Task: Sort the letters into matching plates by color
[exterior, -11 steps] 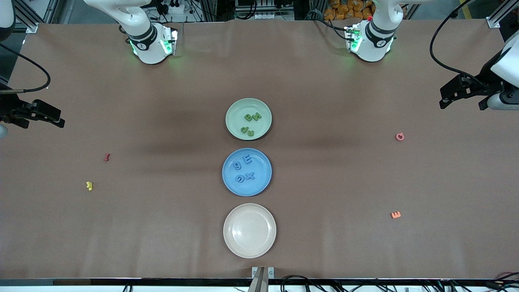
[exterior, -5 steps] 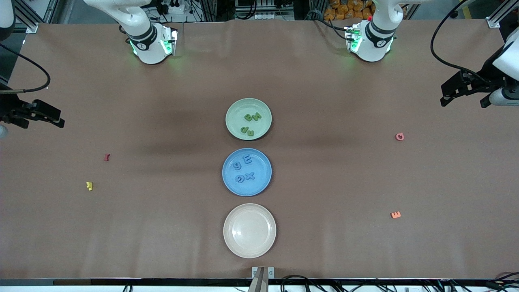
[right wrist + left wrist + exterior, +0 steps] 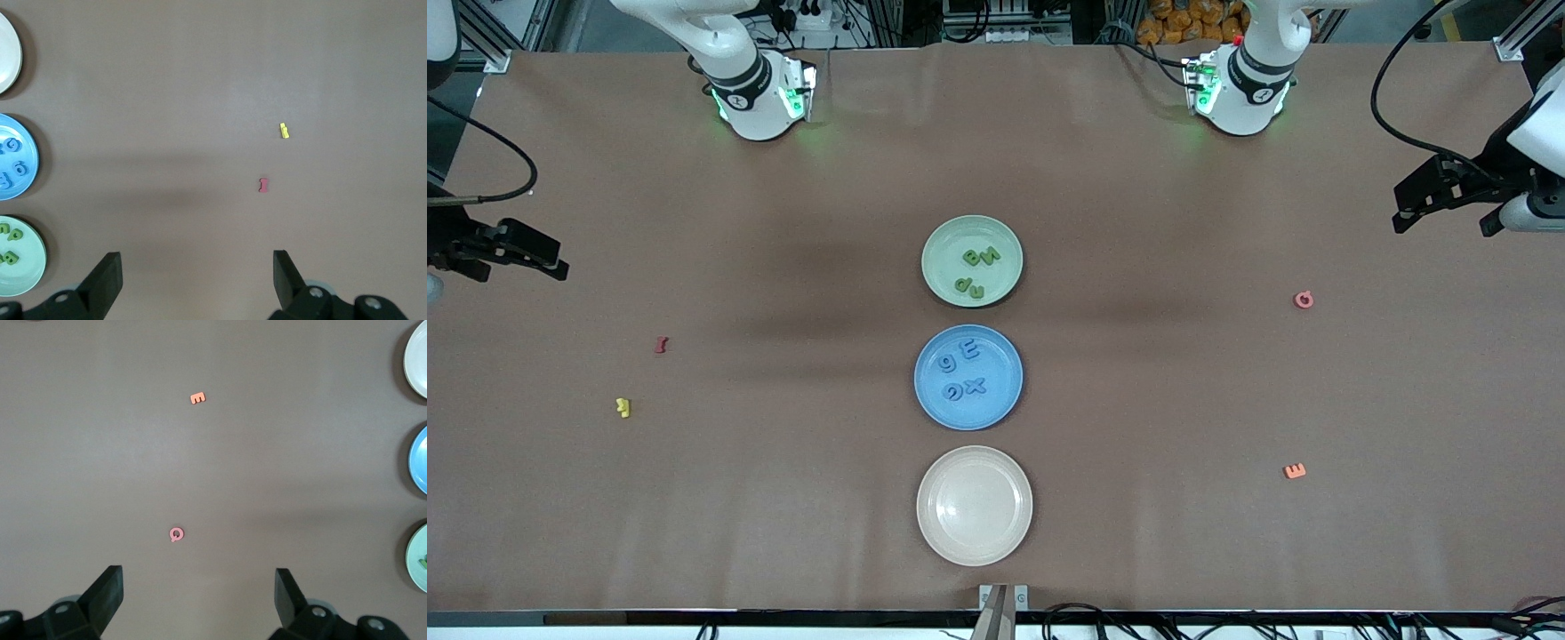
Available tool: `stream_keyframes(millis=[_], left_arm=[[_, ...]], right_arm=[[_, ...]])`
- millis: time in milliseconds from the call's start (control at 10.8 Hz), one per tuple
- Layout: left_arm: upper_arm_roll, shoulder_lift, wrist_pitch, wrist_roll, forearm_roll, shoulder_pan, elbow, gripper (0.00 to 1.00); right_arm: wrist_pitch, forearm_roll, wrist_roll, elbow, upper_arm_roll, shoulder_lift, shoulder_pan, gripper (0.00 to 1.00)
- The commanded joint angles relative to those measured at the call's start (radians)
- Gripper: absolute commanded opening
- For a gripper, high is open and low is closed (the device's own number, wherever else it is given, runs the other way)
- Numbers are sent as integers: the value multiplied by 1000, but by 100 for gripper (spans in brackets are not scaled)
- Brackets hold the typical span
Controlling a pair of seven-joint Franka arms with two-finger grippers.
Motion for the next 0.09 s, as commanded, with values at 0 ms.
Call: stream_keyframes(millis=[0], left_arm=[[6, -6, -19, 13, 14, -10, 8, 100]], right_arm=[[4, -10, 2, 2, 4, -1, -3, 100]])
